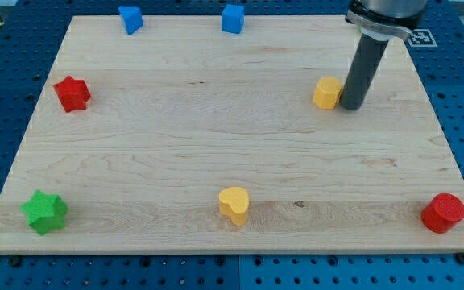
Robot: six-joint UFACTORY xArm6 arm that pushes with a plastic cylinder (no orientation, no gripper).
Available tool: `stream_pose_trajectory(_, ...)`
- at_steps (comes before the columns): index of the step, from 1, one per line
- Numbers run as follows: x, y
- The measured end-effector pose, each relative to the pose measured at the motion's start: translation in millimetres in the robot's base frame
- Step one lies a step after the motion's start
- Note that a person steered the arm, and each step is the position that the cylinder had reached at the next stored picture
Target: Push the red circle towards the yellow hexagon
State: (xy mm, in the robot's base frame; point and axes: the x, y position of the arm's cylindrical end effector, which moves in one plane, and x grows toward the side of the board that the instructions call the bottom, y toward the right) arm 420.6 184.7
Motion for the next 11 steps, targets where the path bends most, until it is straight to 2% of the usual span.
stream_pose_trajectory(1, 70.0, 81.6)
stream_pose_trajectory(2, 118.4, 158.4)
stream_pose_trajectory(3, 138.0, 159.5)
stream_pose_trajectory(4, 192.3, 148.2)
stream_pose_trajectory(9, 194.6, 88.1)
stream_pose_trajectory(11, 167.2, 85.3)
